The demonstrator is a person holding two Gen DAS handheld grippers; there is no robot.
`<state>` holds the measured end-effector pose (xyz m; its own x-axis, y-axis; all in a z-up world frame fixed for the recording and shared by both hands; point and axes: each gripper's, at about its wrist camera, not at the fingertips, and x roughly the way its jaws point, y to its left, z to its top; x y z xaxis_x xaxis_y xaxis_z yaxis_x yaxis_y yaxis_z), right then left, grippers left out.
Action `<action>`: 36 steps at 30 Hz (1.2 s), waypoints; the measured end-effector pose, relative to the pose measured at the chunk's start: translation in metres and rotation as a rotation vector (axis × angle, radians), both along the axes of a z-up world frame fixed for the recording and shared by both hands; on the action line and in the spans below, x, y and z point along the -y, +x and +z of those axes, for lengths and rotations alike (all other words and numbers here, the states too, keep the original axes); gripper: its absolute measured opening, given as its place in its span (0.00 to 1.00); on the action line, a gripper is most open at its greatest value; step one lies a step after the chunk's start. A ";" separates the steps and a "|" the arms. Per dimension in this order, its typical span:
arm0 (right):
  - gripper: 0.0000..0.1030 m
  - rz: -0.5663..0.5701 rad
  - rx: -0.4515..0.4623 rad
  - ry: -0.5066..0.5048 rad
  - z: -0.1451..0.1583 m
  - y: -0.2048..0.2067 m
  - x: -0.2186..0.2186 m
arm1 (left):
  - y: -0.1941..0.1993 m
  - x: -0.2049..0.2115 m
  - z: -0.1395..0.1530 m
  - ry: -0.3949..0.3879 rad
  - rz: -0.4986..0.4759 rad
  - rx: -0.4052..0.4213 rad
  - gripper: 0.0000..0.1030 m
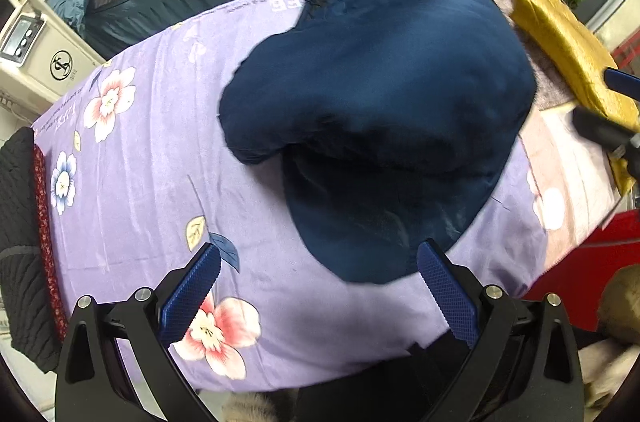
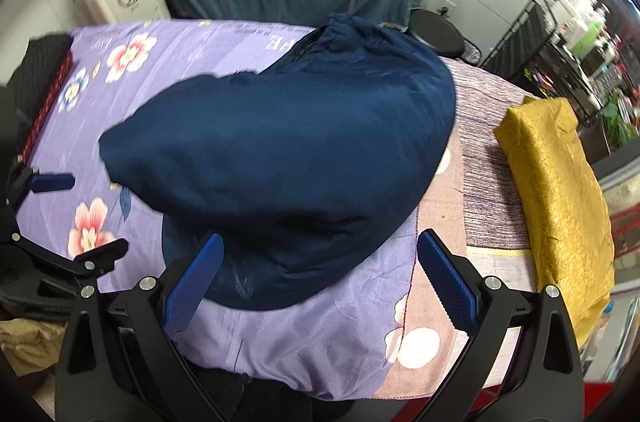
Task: Fold large clothes
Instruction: 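Grasp the navy jacket with the left gripper and lift it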
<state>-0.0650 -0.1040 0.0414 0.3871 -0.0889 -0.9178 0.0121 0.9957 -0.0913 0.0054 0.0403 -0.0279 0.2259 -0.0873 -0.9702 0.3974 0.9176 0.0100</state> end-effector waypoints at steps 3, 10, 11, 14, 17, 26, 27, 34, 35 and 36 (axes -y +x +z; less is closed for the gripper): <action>0.93 -0.061 0.031 0.014 0.003 -0.001 0.014 | 0.001 -0.020 -0.016 -0.064 0.001 0.002 0.94; 0.93 -0.144 -0.016 0.044 -0.010 -0.008 0.031 | -0.006 -0.045 -0.075 -0.305 0.005 -0.177 0.94; 0.93 -0.148 -0.029 0.048 -0.013 -0.011 0.030 | -0.006 -0.044 -0.085 -0.336 0.001 -0.204 0.94; 0.93 -0.162 -0.051 0.047 -0.017 -0.019 0.029 | 0.000 -0.034 -0.118 -0.415 -0.010 -0.264 0.94; 0.93 -0.193 -0.064 0.030 -0.016 -0.031 0.030 | 0.005 -0.023 -0.155 -0.469 0.006 -0.338 0.93; 0.93 -0.443 -0.079 0.015 -0.016 -0.090 0.072 | 0.000 0.035 -0.169 -0.512 -0.093 -0.393 0.45; 0.93 -0.471 -0.074 0.025 -0.018 -0.096 0.077 | 0.002 0.047 -0.160 -0.493 -0.134 -0.384 0.39; 0.93 -0.536 -0.007 0.077 -0.022 -0.108 0.090 | 0.020 0.088 -0.003 -0.691 -0.281 -0.082 0.14; 0.93 -0.530 0.005 0.087 -0.023 -0.107 0.090 | 0.031 0.090 0.018 -0.724 -0.265 -0.045 0.14; 0.93 -0.525 0.014 0.099 -0.025 -0.105 0.090 | 0.042 0.091 0.034 -0.735 -0.248 -0.013 0.14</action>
